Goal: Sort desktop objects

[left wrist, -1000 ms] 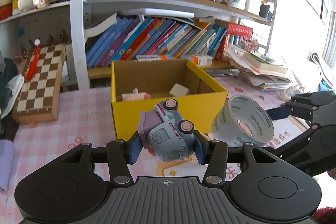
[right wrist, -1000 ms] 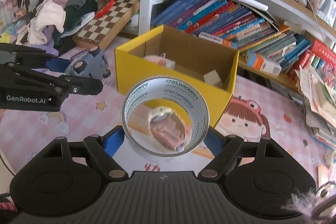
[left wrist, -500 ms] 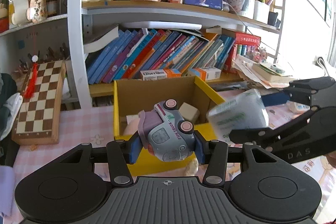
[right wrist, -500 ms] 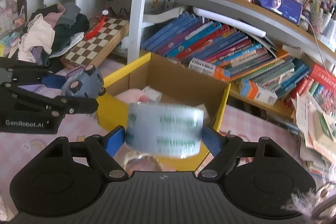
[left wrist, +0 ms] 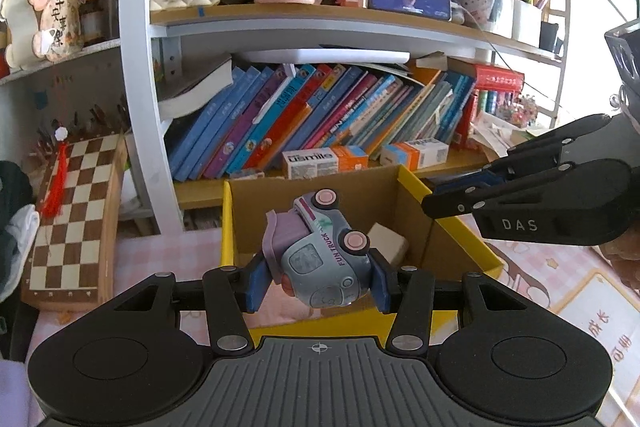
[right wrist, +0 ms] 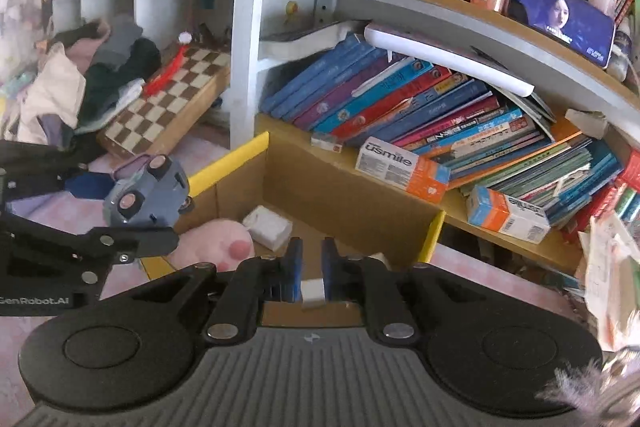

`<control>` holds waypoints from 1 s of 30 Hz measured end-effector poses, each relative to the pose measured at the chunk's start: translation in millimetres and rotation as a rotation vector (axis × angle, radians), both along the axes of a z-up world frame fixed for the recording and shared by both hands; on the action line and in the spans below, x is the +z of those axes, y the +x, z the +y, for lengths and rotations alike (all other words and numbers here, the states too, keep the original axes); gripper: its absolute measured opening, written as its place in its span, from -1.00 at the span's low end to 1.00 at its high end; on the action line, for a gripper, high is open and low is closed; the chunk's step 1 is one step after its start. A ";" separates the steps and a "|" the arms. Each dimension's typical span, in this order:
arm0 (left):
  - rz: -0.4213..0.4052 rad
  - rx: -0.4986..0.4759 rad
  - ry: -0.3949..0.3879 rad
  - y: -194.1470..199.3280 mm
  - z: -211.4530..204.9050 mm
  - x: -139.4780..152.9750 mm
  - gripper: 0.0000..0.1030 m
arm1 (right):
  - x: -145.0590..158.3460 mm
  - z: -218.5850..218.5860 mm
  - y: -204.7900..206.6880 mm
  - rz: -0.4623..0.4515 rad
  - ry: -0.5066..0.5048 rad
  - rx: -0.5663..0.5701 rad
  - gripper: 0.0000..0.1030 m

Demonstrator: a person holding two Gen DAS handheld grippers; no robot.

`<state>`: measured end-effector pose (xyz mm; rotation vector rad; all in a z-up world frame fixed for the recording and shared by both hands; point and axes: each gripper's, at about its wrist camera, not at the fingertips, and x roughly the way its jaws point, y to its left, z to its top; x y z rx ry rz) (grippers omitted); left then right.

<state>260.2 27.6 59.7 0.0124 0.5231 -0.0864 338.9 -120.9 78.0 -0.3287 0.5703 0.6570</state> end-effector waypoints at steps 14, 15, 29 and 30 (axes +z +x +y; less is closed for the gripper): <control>0.018 0.001 0.000 -15.0 -7.6 -3.4 -0.06 | -32.7 -49.2 -26.4 0.179 0.041 -0.036 -0.82; 0.025 0.003 -0.005 -18.1 -6.9 -4.8 -0.06 | -37.2 -54.2 -30.5 0.202 0.038 -0.045 -0.82; 0.112 0.072 -0.074 -62.7 11.0 -28.5 -0.06 | -78.9 -66.2 -64.3 0.352 0.049 -0.115 -0.17; 0.114 0.073 -0.076 -63.5 11.3 -29.5 -0.06 | -81.8 -61.9 -64.3 0.353 0.042 -0.108 -0.20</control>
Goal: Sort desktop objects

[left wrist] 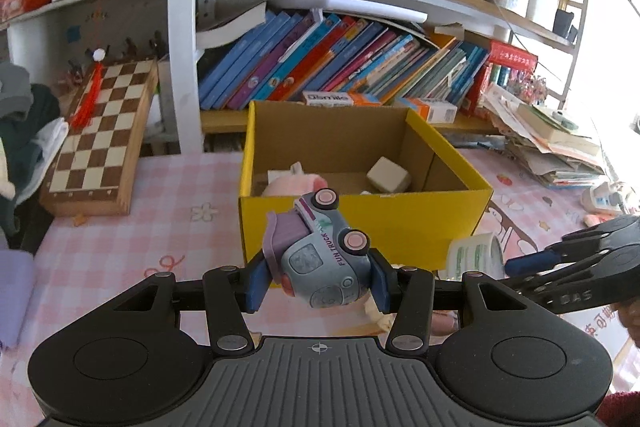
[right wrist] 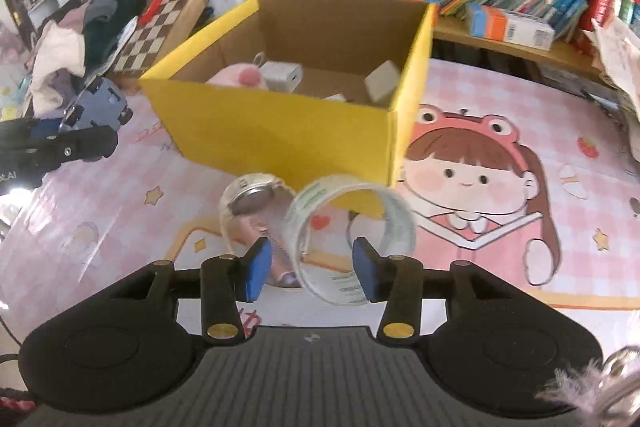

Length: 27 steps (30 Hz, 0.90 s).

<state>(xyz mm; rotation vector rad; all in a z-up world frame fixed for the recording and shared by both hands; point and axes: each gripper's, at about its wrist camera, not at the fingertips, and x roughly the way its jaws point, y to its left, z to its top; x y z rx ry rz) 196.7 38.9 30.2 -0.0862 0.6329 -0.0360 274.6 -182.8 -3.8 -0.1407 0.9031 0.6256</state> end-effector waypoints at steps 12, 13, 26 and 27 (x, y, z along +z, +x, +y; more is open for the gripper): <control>0.006 -0.026 0.002 -6.4 -5.6 -3.0 -0.06 | -22.5 14.2 2.2 0.024 -0.041 0.016 -0.76; 0.007 -0.029 0.002 -6.4 -6.4 -3.3 -0.06 | -21.6 14.0 1.0 0.022 -0.037 0.027 -0.80; -0.030 -0.058 0.006 -5.8 -11.6 6.4 -0.06 | 49.6 4.2 -17.0 -0.128 0.020 0.124 -0.92; -0.034 -0.058 0.007 -5.1 -11.5 7.6 -0.06 | 56.6 3.8 -17.3 -0.141 0.034 0.126 -0.92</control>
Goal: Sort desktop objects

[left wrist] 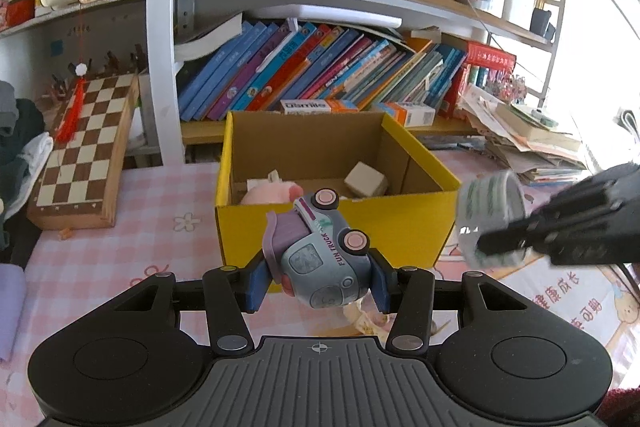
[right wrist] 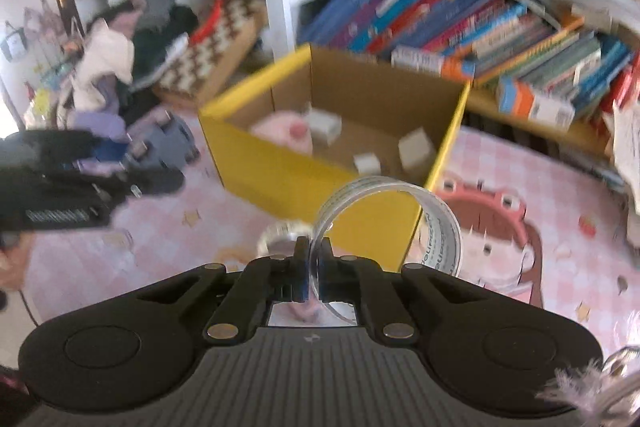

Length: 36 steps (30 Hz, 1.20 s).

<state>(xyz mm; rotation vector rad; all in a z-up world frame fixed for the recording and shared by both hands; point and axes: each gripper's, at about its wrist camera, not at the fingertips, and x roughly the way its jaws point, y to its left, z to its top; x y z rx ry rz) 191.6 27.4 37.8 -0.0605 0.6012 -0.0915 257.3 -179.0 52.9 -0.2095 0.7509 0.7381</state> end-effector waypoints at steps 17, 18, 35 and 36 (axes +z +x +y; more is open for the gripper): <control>-0.105 -0.005 0.058 53.9 1.6 30.6 -0.06 | 47.9 47.0 53.8 -0.172 0.063 0.089 -0.92; -0.112 0.002 0.065 60.0 3.2 33.4 -0.06 | 45.5 51.0 59.9 -0.171 0.059 0.092 -0.92; 0.102 -0.074 0.093 192.9 2.8 0.2 -0.06 | -42.0 103.1 150.3 0.018 -0.128 0.177 -0.91; 0.114 -0.078 0.098 196.9 1.3 -3.8 -0.06 | -46.1 103.1 153.7 0.032 -0.132 0.176 -0.91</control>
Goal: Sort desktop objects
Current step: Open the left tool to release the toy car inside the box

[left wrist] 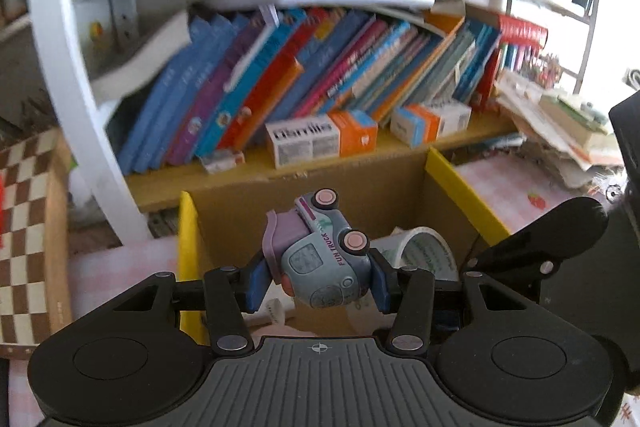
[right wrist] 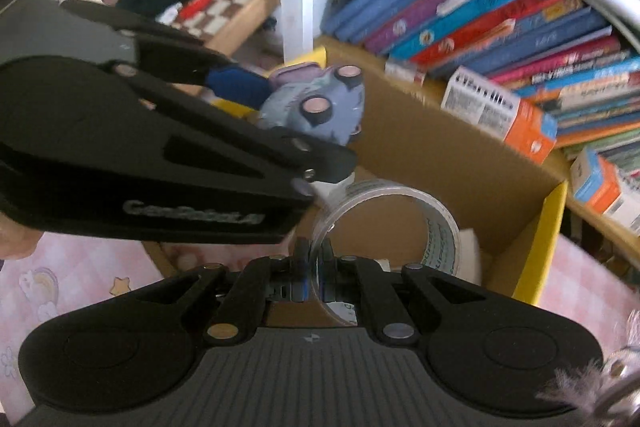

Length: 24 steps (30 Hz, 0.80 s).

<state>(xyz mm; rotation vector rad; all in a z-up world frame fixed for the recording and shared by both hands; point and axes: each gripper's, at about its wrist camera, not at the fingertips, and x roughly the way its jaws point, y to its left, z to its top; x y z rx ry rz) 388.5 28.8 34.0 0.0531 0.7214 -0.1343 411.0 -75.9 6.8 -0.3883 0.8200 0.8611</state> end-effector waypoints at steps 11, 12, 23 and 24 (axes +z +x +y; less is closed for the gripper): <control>0.117 -0.013 0.052 30.5 -9.2 -33.7 -0.06 | -17.5 1.3 21.4 0.083 -0.015 -0.045 -0.87; 0.127 -0.015 0.057 31.5 -9.5 -35.3 -0.06 | -16.3 1.3 22.1 0.083 -0.013 -0.043 -0.86; 0.153 -0.008 0.052 25.9 -7.3 -35.4 0.12 | -8.3 -0.2 10.4 0.020 -0.021 -0.051 -0.15; 0.146 -0.004 0.051 23.2 -6.8 -33.9 0.17 | -6.8 -1.6 8.1 0.016 -0.015 -0.055 -0.15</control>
